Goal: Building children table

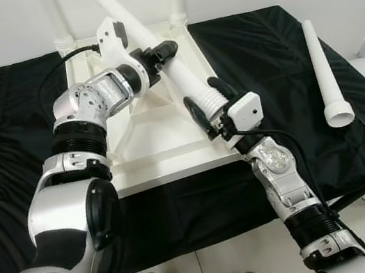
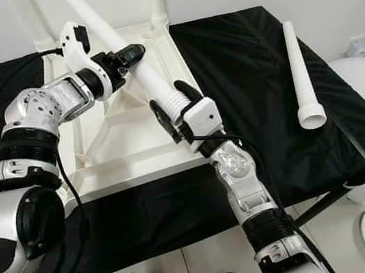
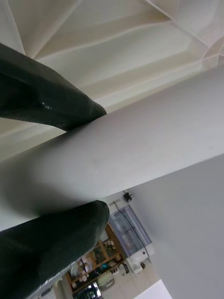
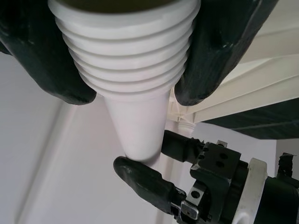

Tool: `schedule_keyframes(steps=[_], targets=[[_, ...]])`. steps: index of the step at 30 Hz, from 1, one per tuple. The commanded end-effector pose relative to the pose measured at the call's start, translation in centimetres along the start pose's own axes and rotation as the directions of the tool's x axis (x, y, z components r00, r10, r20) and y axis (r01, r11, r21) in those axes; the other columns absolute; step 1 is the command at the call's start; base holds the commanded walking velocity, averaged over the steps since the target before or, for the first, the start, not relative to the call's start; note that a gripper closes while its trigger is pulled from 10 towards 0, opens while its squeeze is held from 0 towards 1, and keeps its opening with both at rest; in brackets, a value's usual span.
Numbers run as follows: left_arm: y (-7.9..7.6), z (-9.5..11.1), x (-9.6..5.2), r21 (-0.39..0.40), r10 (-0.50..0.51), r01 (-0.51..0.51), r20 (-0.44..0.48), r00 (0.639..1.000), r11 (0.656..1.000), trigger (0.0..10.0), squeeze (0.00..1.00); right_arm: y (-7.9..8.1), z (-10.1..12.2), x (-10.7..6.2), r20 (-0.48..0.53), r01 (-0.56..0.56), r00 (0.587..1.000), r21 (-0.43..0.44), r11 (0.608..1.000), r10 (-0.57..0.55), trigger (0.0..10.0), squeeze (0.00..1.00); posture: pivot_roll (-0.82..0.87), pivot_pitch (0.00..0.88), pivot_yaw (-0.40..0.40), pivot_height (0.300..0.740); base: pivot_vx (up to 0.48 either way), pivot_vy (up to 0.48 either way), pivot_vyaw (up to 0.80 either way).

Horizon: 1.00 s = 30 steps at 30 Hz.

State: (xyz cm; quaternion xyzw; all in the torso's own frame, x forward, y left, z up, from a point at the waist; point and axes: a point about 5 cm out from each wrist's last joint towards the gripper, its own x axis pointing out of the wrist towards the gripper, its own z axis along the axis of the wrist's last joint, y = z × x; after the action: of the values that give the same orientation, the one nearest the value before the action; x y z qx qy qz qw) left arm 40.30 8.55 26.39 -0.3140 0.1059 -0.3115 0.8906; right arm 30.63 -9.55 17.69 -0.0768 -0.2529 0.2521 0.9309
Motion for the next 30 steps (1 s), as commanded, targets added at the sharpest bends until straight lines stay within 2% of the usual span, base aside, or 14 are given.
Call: schedule_keyframes(steps=[1, 11, 12, 13, 14, 17, 21, 26, 28, 29, 30], targets=[[-0.9, 0.1, 0.2, 0.031, -0.100, 0.100, -0.011, 0.995, 0.994, 0.0, 0.00, 0.6, 0.1, 0.1, 0.007, -0.048, 0.999, -0.014, 0.999, 0.048, 10.0, 0.00, -0.01, 0.048, 0.026, 0.740, 0.000, 0.000, 0.00], [-1.3, 0.6, 0.2, 0.028, -0.126, 0.126, 0.008, 0.992, 0.992, 0.0, 0.00, 0.6, -0.1, -0.2, -0.011, -0.044, 0.999, -0.006, 0.999, 0.044, 10.0, 0.00, -0.01, 0.054, 0.023, 0.740, 0.000, 0.000, 0.00], [-1.7, 0.9, 0.2, 0.031, -0.154, 0.153, 0.017, 0.988, 0.988, 9.6, 0.00, 0.5, -0.3, -0.2, -0.030, -0.032, 0.999, 0.038, 0.999, 0.033, 10.0, 0.21, -0.02, 0.058, 0.020, 0.740, 0.000, 0.000, 0.00], [-1.7, 0.9, 0.2, 0.031, -0.154, 0.153, 0.017, 0.988, 0.988, 9.6, 0.00, 0.5, -0.3, -0.2, -0.030, -0.032, 0.999, 0.038, 0.999, 0.033, 10.0, 0.21, -0.02, 0.058, 0.020, 0.740, 0.000, 0.000, 0.00], [-1.9, 1.0, 0.2, 0.035, -0.167, 0.166, 0.023, 0.986, 0.985, 10.0, 0.00, 0.5, -0.3, -0.2, -0.032, -0.036, 0.999, 0.077, 0.996, 0.038, 10.0, 1.00, -0.02, 0.058, 0.020, 0.740, 0.000, 0.000, 0.00], [-2.1, 1.2, 0.1, 0.048, -0.182, 0.181, 0.027, 0.983, 0.982, 10.0, 0.00, 0.4, -0.2, -0.2, -0.030, -0.029, 0.999, 0.090, 0.996, 0.032, 10.0, 1.00, -0.02, 0.060, 0.018, 0.740, 0.000, 0.000, 0.00], [-4.0, 1.9, -0.4, 0.192, -0.260, 0.245, 0.059, 0.964, 0.950, 10.0, 0.00, -0.4, 0.4, 0.1, -0.017, 0.018, 1.000, 0.140, 0.990, -0.015, 10.0, 1.00, -0.02, 0.067, 0.010, 0.740, 0.000, 0.000, 0.00], [-4.6, 2.0, -0.6, 0.260, -0.272, 0.244, 0.076, 0.959, 0.934, 10.0, 0.00, -0.7, 0.8, 0.2, -0.009, 0.024, 1.000, 0.164, 0.986, -0.023, 10.0, 1.00, -0.02, 0.069, 0.007, 0.740, 0.000, 0.000, 0.00], [-5.4, 2.0, -0.9, 0.381, -0.270, 0.214, 0.098, 0.958, 0.899, 10.0, 0.00, -1.3, 1.4, 0.8, -0.011, 0.069, 0.998, 0.201, 0.977, -0.069, 10.0, 1.00, -0.02, 0.074, 0.000, 0.740, 0.000, 0.000, 0.00], [-5.9, 1.9, -1.2, 0.424, -0.282, 0.211, 0.111, 0.953, 0.881, 10.0, 0.00, -1.6, 1.7, 1.0, -0.017, 0.087, 0.996, 0.222, 0.971, -0.085, 10.0, 0.00, -0.02, 0.077, -0.004, 0.740, 0.000, 0.000, 0.00], [-5.9, 1.9, -1.2, 0.424, -0.282, 0.211, 0.111, 0.953, 0.881, 10.0, 0.00, -1.6, 1.7, 1.0, -0.017, 0.087, 0.996, 0.222, 0.971, -0.085, 10.0, 0.00, -0.02, 0.077, -0.004, 0.740, 0.000, 0.000, 0.00]])
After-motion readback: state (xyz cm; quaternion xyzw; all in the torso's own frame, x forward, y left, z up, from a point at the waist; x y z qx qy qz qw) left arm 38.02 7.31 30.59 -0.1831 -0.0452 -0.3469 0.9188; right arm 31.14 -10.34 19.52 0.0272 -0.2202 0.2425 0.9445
